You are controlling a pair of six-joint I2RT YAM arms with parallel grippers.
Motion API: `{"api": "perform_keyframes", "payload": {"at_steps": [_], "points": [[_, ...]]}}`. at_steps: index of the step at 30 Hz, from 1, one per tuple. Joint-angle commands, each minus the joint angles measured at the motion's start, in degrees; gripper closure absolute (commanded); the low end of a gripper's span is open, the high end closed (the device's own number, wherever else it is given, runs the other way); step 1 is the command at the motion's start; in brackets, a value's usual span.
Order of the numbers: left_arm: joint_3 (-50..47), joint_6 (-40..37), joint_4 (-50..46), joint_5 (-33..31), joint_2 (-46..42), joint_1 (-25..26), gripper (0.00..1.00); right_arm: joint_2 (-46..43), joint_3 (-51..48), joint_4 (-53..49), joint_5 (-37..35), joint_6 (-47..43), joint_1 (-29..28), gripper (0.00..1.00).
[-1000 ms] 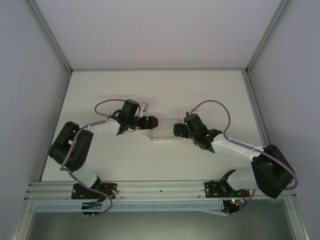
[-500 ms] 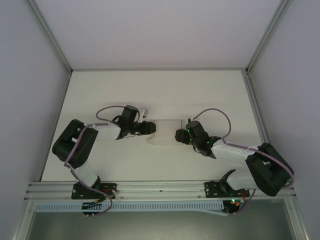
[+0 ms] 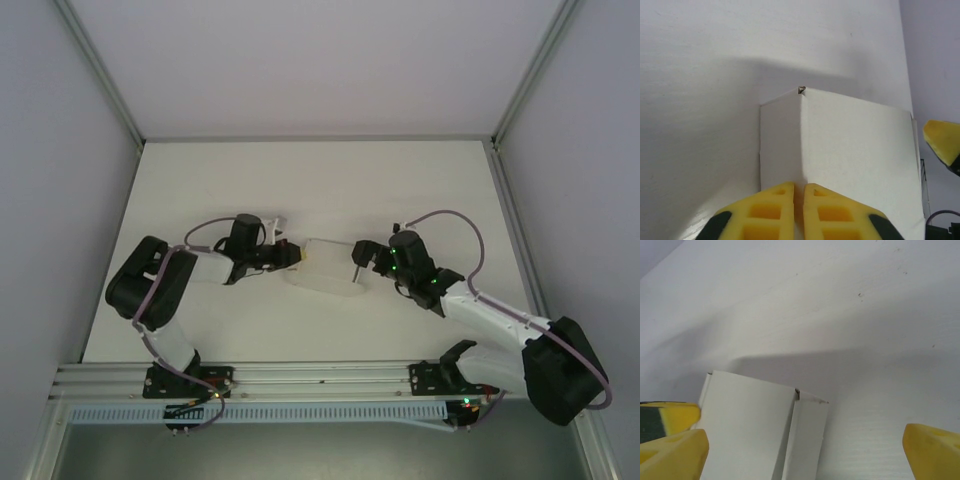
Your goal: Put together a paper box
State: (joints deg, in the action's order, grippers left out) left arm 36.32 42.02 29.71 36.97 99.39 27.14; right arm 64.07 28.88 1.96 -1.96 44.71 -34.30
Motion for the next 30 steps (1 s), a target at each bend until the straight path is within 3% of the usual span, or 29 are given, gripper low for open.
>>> {"api": "perform_keyframes", "payload": {"at_steps": [1,5,9,11,15,22,25,27,30], "points": [[-2.34,2.63,5.0,3.13,1.83,-1.24,0.97,0.97,-2.14,4.87,7.72,5.71,1.67,0.0],[-2.92,3.2,6.47,3.77,2.76,-2.11,0.95,3.89,-2.59,10.9,13.15,8.46,1.98,0.0],[-3.43,3.86,8.18,3.98,3.43,-2.09,0.94,8.36,-2.32,14.63,18.57,10.75,2.01,0.07],[-3.58,3.68,8.43,4.1,3.44,-2.09,0.93,10.73,-2.63,18.34,19.83,11.52,2.0,0.19],[-3.36,3.07,7.73,4.14,3.22,-2.09,0.9,15.26,-0.84,22.38,23.15,12.33,1.98,0.26],[-2.7,3.07,8.13,4.42,2.71,-1.93,0.85,17.47,0.32,24.29,24.68,12.34,1.9,0.55],[-2.22,2.33,8.14,4.63,1.41,-1.82,0.77,16.16,0.5,22.46,24.0,11.85,1.93,0.59],[-1.41,0.52,6.96,4.56,-0.87,-1.84,0.64,14.63,0.94,19.35,23.04,11.06,1.92,0.59],[1.41,-6.24,1.04,2.91,-6.06,-1.7,0.34,11.53,2.29,13.16,21.11,9.38,1.99,0.58]]}}
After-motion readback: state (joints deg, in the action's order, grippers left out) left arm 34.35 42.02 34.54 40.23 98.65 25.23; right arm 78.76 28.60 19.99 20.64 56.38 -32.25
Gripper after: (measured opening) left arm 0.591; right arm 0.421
